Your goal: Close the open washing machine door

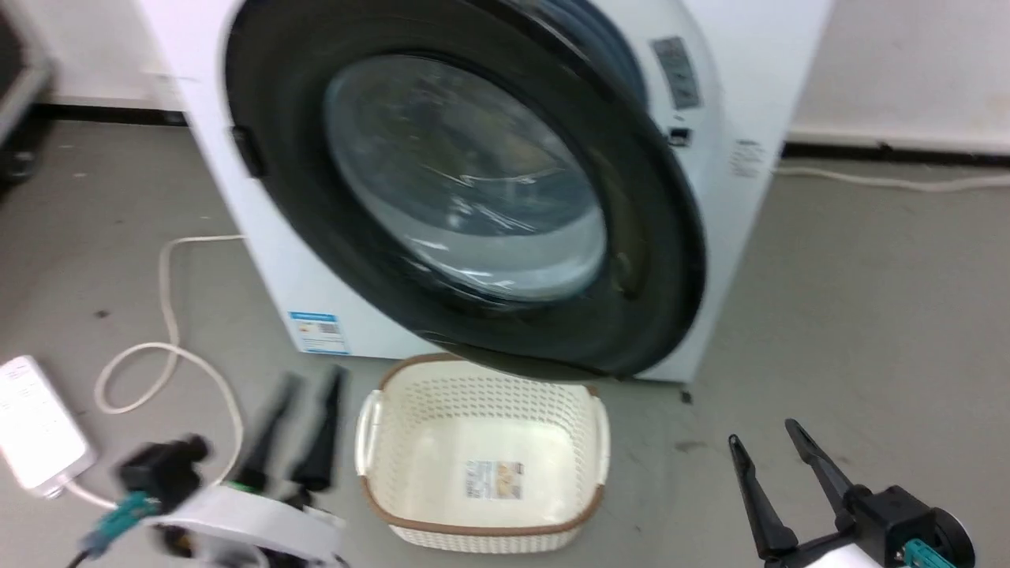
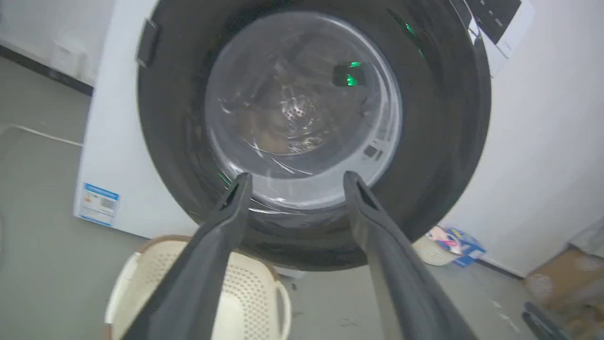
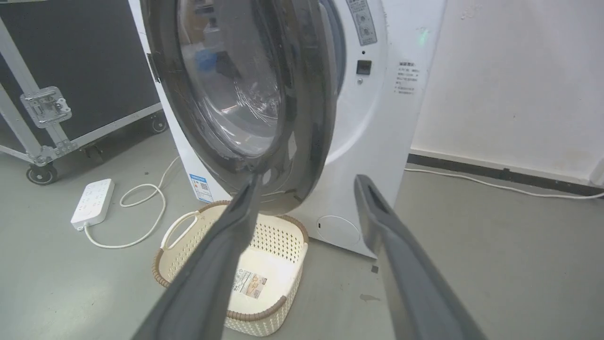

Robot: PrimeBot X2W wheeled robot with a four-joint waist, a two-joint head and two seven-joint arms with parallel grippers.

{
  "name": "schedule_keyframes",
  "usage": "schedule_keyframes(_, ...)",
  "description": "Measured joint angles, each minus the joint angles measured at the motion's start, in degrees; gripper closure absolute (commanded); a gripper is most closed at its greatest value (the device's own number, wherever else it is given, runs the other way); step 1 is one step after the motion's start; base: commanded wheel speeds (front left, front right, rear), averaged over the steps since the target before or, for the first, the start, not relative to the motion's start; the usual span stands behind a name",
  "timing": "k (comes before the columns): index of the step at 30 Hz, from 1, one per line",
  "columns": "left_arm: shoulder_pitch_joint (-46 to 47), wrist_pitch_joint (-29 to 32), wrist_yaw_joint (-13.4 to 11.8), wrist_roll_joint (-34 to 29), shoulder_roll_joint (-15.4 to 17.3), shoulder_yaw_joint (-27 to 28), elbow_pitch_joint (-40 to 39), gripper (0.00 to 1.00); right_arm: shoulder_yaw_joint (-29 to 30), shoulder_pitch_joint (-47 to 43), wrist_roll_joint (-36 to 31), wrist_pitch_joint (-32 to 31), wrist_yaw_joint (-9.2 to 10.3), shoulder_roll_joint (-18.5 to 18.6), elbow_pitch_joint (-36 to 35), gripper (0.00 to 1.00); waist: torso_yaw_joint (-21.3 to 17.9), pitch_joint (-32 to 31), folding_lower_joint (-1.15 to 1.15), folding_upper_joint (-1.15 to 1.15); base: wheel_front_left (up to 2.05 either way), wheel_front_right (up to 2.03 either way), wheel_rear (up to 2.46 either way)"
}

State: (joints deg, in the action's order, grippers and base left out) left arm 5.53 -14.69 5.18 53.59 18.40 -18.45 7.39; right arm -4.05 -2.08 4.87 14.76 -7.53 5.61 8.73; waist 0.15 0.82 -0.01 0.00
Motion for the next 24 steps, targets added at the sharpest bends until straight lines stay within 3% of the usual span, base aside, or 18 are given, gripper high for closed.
schedule_keyframes(4, -3.9, -0.07, -4.3, -21.49, -3.43, 9.42, -6.78, 0.0, 0.05, -0.34, -0.36, 0.0, 0.0, -0.04, -0.6, 0.0, 2.95, -1.39, 0.0, 0.0, 0.0, 0.0, 0.0)
schedule_keyframes(7, -7.58, -0.05, -5.05, -33.6, -5.58, 9.99, -9.43, 0.0, 0.07, -0.45, -0.46, 0.0, 0.0, -0.09, -0.83, 0.0, 4.33, -2.07, 0.0, 0.0, 0.0, 0.0, 0.0)
schedule_keyframes(11, -10.71, -0.05, -5.02, -42.65, -6.69, 7.98, -9.37, 0.0, 0.19, -1.03, -0.27, 0.0, 0.0, -0.43, -0.7, 0.0, 5.24, -2.2, 0.0, 0.0, 0.0, 0.0, 0.0)
schedule_keyframes(15, -11.17, -0.05, -5.25, -44.17, -9.16, 8.62, -9.02, 0.0, 0.21, -1.14, -0.2, 0.0, 0.0, -0.65, -0.46, 0.0, 5.96, -1.72, 0.01, 0.0, 0.0, 0.0, 0.0)
schedule_keyframes(16, -11.18, -0.05, -5.04, -44.84, -10.13, 9.31, -8.67, 0.0, -0.55, -1.12, -0.27, 0.0, 0.0, -0.53, -1.24, 1.0, 6.64, -1.03, 0.01, 0.0, 0.0, 0.0, 0.0)
schedule_keyframes(20, -10.96, -0.05, -4.09, -45.67, -10.84, 9.55, -7.84, 0.0, -2.88, -0.11, 0.63, -0.02, 0.0, 0.65, -1.99, 1.0, 7.81, 0.84, 0.01, 0.0, 0.0, 0.0, 0.0)
schedule_keyframes(24, -9.11, -0.05, -3.15, -46.08, -12.09, 9.68, -7.0, 0.0, -6.77, 4.78, 1.29, -1.75, 0.0, 5.02, -2.53, 1.0, 9.41, 3.47, 0.01, 0.0, 0.0, 0.0, 0.0)
